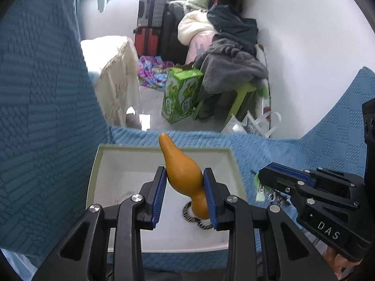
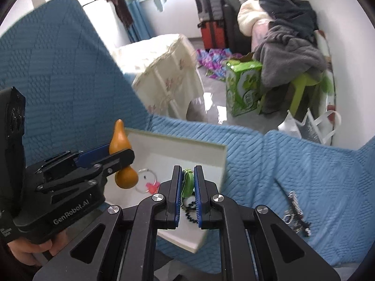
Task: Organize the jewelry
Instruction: 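Carry the orange gourd charm and green keychain into the green box, open both grippers, then move both grippers back to the hair stick and chains on the sofa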
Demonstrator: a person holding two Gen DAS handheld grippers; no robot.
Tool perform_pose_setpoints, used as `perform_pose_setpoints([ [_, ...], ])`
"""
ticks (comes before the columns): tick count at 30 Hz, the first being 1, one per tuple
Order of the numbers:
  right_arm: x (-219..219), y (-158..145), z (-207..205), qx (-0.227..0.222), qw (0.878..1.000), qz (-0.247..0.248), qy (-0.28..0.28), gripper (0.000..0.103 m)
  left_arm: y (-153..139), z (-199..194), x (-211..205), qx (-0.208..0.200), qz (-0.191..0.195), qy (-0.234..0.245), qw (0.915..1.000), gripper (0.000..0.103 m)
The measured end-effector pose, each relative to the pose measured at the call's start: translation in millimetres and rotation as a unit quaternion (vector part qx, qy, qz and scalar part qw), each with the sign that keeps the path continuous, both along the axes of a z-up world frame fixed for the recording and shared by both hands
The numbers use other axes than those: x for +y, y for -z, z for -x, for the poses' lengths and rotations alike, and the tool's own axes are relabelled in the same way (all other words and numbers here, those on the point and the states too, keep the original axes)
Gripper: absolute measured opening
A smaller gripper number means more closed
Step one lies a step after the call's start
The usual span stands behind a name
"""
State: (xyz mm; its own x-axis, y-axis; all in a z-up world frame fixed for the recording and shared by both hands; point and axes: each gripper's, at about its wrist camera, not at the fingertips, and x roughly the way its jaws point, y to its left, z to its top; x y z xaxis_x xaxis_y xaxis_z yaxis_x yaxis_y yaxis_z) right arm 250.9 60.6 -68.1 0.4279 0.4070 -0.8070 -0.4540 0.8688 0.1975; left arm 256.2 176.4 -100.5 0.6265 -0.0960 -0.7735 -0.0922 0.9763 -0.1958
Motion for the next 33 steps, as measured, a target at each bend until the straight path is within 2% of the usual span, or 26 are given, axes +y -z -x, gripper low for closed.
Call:
perform_pose_setpoints([
  [10,32,62,10,0.063,0.997,0.042,-0.026,0.007,77,7,28,0.068,0.030,-0.010,0.9972,0.032],
  [13,36,75,11,0.075,0.995,0.051,-0.031,0.008,94,10,38,0.080,0.051,-0.017,0.9954,0.032],
  [16,37,86,11,0.086,0.994,0.060,-0.029,0.008,102,10,41,0.086,0.055,-0.019,0.9946,0.032],
  [20,35,93,10,0.103,0.993,0.055,-0.026,0.008,105,6,42,0.092,0.064,-0.021,0.9935,0.032],
  [24,30,87,6,0.107,0.993,0.048,-0.024,0.011,98,5,39,0.090,0.048,-0.022,0.9946,0.033],
  [25,28,83,5,0.107,0.993,0.042,-0.024,0.017,95,5,39,0.090,0.047,-0.025,0.9945,0.033],
  [26,27,81,3,0.106,0.993,0.038,-0.025,0.030,92,5,40,0.089,0.047,-0.028,0.9945,0.033],
  [27,25,77,1,0.104,0.994,0.031,-0.029,0.032,88,6,40,0.085,0.048,-0.031,0.9948,0.034],
  [29,22,67,-1,0.095,0.995,0.020,-0.034,0.032,81,8,41,0.077,0.046,-0.038,0.9953,0.053],
  [31,17,55,-2,0.084,0.996,0.013,-0.037,0.032,71,10,41,0.063,0.042,-0.039,0.9963,0.063],
  [33,10,41,-3,0.071,0.997,0.002,-0.042,0.036,61,12,40,0.054,0.032,-0.041,0.9972,0.064],
])
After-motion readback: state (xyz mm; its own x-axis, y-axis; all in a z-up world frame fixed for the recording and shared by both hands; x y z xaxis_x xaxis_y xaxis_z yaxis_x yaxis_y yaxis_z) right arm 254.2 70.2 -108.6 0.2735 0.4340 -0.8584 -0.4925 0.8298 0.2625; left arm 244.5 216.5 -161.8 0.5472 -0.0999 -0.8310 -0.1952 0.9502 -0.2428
